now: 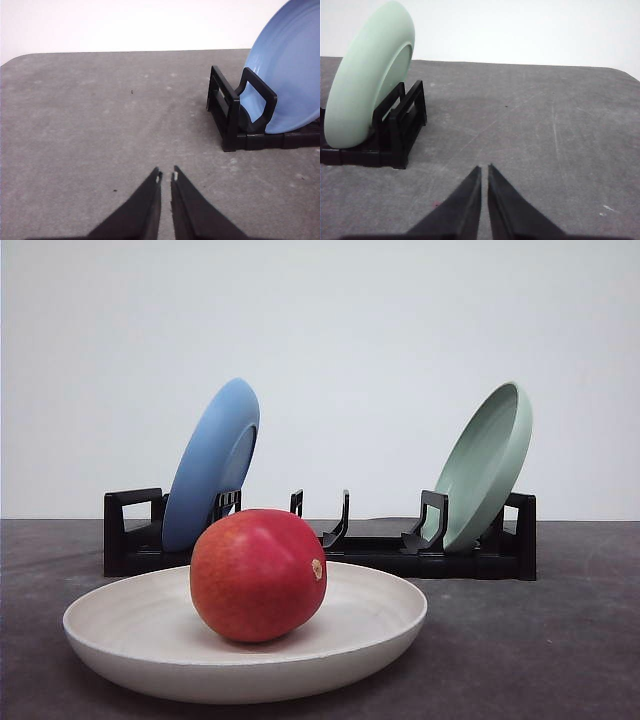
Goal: Place pomegranate in white plate
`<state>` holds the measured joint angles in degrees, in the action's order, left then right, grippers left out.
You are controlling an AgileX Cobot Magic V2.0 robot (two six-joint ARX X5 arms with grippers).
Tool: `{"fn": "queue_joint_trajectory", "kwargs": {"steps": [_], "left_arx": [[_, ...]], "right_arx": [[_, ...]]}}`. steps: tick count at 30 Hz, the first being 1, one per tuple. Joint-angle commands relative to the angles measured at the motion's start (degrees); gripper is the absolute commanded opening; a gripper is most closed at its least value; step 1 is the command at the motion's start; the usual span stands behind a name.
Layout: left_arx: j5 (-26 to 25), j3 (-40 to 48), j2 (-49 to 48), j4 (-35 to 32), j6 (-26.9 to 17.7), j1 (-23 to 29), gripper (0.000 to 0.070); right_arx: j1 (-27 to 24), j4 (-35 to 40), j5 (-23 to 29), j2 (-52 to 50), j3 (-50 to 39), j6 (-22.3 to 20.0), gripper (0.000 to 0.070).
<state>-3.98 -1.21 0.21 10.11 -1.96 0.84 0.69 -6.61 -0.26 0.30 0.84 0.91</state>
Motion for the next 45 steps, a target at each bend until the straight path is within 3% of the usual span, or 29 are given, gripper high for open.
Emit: {"fn": "queue_joint_trajectory", "kwargs": {"steps": [1,45], "left_arx": [[0.16,0.52,-0.03,-0.74,-0.52,-0.07,0.0017],[0.16,0.52,-0.04,-0.74,-0.52,-0.07,0.0017]], "right_arx": [[-0.02,0.63,0.11,-0.09,-0.22,0.59,0.0017],[-0.02,0.63,0.12,-0.09,-0.22,0.59,0.0017]]}}
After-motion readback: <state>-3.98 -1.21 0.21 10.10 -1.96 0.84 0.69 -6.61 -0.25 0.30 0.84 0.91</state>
